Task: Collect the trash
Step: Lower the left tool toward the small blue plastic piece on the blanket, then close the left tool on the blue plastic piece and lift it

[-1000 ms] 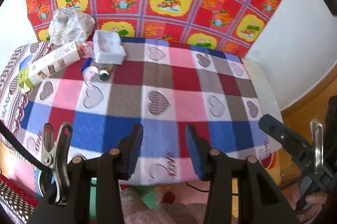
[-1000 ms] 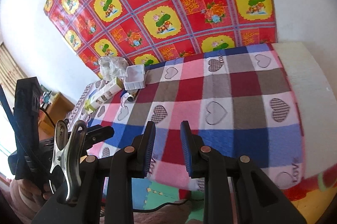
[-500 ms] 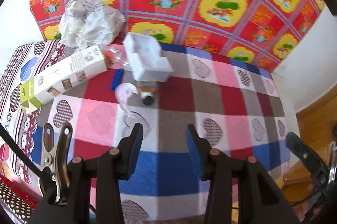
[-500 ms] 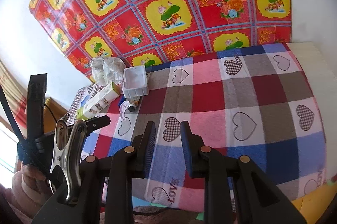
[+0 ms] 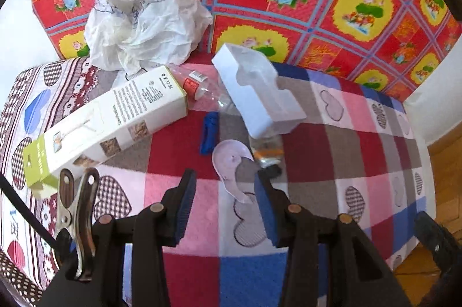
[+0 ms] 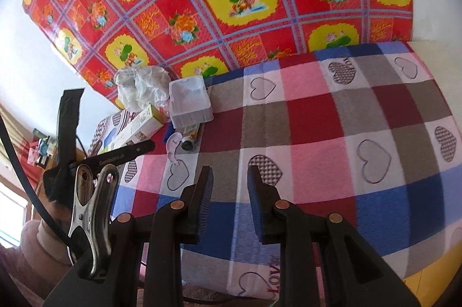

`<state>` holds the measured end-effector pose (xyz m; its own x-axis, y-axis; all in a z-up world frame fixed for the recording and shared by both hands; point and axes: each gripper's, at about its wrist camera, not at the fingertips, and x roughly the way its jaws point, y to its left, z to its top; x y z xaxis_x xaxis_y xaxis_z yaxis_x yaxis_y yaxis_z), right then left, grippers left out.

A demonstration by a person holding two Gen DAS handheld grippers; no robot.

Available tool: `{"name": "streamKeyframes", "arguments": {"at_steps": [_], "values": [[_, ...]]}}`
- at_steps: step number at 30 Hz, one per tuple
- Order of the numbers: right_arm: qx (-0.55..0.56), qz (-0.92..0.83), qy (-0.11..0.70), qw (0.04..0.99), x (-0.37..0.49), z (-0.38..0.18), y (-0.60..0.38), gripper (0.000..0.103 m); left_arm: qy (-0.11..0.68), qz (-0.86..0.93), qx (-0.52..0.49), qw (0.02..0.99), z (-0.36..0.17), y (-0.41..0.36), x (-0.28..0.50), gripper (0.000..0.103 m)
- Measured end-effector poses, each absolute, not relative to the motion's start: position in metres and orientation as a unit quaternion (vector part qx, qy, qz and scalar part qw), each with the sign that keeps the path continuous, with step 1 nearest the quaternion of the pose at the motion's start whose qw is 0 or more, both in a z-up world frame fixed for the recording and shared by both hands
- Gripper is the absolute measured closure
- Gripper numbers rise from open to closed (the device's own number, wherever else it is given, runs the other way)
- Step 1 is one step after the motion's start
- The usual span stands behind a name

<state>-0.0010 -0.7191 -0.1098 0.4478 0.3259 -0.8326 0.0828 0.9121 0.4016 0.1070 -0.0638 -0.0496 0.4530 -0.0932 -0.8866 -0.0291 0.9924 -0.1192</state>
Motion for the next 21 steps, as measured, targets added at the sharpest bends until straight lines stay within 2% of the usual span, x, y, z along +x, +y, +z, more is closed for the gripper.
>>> {"name": "streamKeyframes", "arguments": {"at_steps": [5, 8, 11, 21], "values": [[0.191, 0.078, 0.53, 0.822, 0.003, -0.118, -0.705, 0.077, 0.523, -0.039, -0.046, 0.85, -0.061, -0.067, 0.124, 0.06], [0.187, 0.08, 0.535, 0.82, 0.007, -0.12, -0.699, 0.077, 0.525, -0.045, -0.037, 0.849, -0.066, -0.068, 0.136, 0.068], [0.185, 0.081, 0.54, 0.817, 0.009, -0.122, -0.695, 0.077, 0.526, -0.042, -0.027, 0.849, -0.071, -0.068, 0.146, 0.071], [0.185, 0.074, 0.556, 0.807, 0.013, -0.133, -0.691, 0.077, 0.539, -0.031, -0.015, 0.841, -0.093, -0.061, 0.169, 0.074]]}}
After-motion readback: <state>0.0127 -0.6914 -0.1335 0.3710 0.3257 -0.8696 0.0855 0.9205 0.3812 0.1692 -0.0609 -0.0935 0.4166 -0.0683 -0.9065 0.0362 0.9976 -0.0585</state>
